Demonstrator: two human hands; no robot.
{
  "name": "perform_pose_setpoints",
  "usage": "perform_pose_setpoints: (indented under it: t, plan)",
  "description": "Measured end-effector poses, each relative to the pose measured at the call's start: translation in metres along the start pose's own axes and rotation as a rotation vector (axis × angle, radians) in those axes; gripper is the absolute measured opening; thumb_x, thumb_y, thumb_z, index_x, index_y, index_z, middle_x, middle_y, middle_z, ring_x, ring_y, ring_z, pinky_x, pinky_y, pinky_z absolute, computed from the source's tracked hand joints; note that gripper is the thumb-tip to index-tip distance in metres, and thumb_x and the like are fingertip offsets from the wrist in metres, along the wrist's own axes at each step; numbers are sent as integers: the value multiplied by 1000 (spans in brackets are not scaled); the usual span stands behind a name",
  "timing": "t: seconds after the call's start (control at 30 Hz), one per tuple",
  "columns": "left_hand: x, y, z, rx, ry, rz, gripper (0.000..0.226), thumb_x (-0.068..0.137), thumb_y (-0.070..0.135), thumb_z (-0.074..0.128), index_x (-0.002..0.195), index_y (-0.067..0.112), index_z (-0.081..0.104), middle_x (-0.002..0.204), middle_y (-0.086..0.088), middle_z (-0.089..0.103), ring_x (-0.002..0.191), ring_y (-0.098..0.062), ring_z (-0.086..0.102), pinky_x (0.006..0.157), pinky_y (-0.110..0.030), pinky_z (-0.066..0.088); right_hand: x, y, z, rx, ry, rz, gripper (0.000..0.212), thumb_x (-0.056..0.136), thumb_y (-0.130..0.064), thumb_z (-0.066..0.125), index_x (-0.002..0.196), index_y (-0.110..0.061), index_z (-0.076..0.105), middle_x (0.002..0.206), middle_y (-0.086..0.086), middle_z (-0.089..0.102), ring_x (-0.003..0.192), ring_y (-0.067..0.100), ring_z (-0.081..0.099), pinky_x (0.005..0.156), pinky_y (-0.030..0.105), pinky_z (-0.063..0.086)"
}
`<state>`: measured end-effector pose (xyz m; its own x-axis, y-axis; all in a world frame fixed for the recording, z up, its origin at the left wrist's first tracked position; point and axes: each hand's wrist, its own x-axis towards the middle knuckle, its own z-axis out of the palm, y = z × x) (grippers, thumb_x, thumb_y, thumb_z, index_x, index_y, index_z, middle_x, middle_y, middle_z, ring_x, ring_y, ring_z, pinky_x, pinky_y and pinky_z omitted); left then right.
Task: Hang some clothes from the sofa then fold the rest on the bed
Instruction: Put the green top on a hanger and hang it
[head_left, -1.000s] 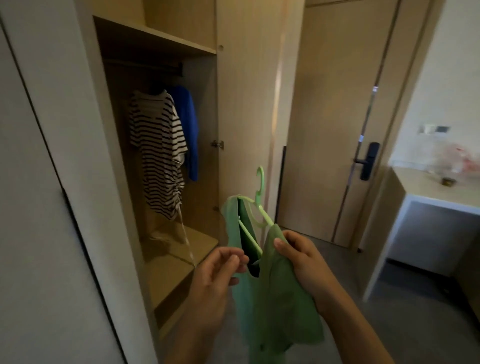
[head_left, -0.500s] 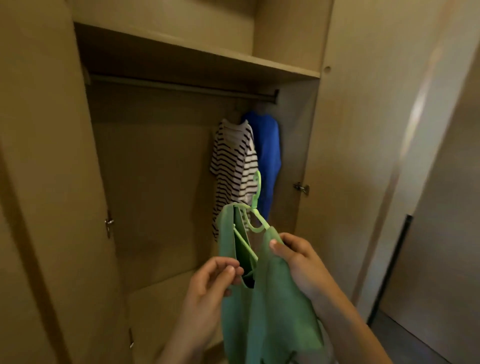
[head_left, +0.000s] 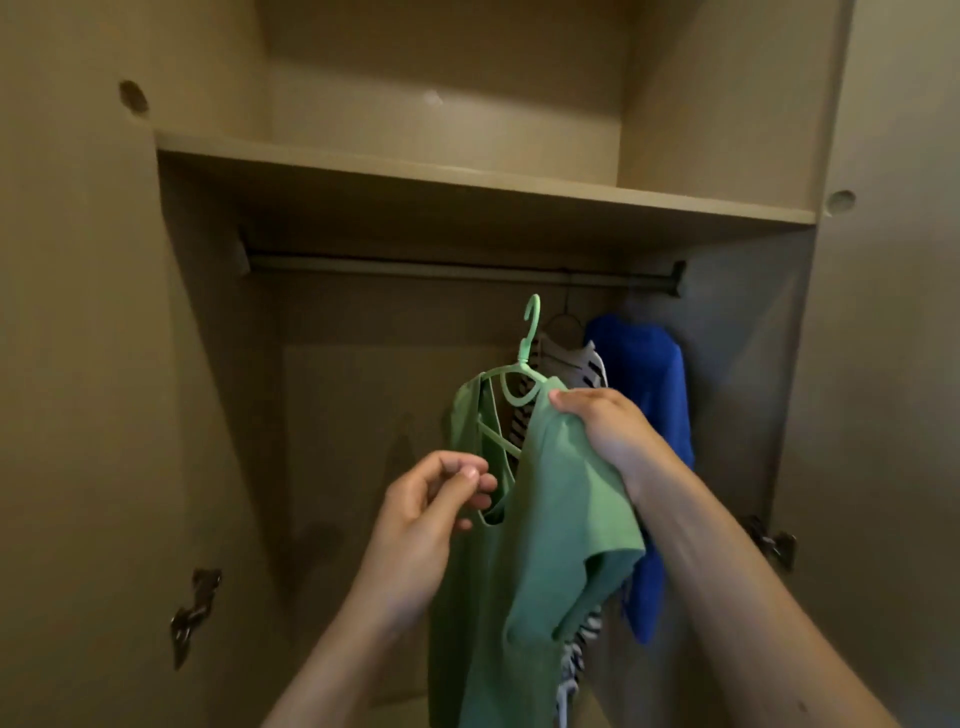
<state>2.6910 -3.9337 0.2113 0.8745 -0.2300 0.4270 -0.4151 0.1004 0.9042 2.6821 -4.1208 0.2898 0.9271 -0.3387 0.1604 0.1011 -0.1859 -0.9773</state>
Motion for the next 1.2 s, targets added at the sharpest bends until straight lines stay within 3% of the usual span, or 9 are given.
perform_pose_setpoints:
  t: [0.17, 0.33, 0.47, 0.67, 0.77, 0.9, 1.03, 1.2]
  plan:
    - [79, 7, 24, 33, 102, 30, 19, 100, 23, 52, 101, 19, 71, 92, 4, 75, 96, -17, 69, 87, -37, 50, 93, -32, -9, 10, -49, -33, 28, 99, -30, 62, 76, -13, 65, 63, 5, 65, 51, 17, 62, 47, 21, 45]
    - [134, 10, 41, 40, 166, 46, 21, 101, 24, 52, 103, 18, 71, 94, 1, 76, 95, -16, 70, 85, -34, 50, 176, -49, -3, 12, -103, -62, 33, 97, -34, 64, 114, -6, 66, 88, 12, 71, 66, 24, 67, 57, 27, 48]
    - [160, 9, 52, 48, 193, 66, 20, 100, 21, 52, 102, 14, 70, 93, -2, 76, 88, -12, 70, 80, -31, 49, 229, -57, 5, 10, -115, -81, 36, 99, -29, 62, 123, -3, 57, 101, 19, 70, 71, 27, 66, 59, 30, 50]
    - [171, -1, 57, 53, 232, 59, 19, 100, 21, 53, 101, 14, 71, 94, -3, 76, 93, -19, 69, 82, -35, 48, 279, -63, 8, -28, -85, -90, 39, 105, -20, 46, 139, -2, 48, 103, 18, 69, 68, 24, 65, 48, 26, 47]
    - [171, -6, 57, 65, 235, 55, 19, 99, 22, 54, 99, 15, 71, 92, -2, 76, 92, -17, 69, 81, -33, 48, 293, -60, 4, -61, -92, -41, 39, 106, -20, 45, 137, 2, 52, 84, 12, 64, 60, 20, 61, 37, 19, 41]
    - [174, -12, 58, 83, 250, 46, 18, 99, 21, 54, 98, 14, 71, 92, -2, 76, 89, -15, 69, 79, -31, 47, 308, -51, 9, -90, -135, -25, 35, 102, -24, 56, 126, 1, 62, 82, 11, 64, 64, 21, 61, 54, 29, 50]
    - [179, -18, 64, 112, 250, 19, 19, 100, 22, 54, 99, 14, 71, 92, 0, 76, 90, -15, 70, 78, -29, 48, 327, -40, 17, -108, -122, -51, 45, 98, -31, 63, 132, -3, 59, 120, 19, 67, 103, 34, 67, 91, 43, 57]
    - [187, -24, 65, 120, 249, -12, 19, 99, 21, 54, 99, 12, 71, 91, -3, 76, 88, -15, 69, 74, -26, 49, 347, -31, 18, -104, -125, -52, 46, 99, -26, 62, 137, -1, 54, 127, 20, 64, 97, 32, 66, 70, 34, 56]
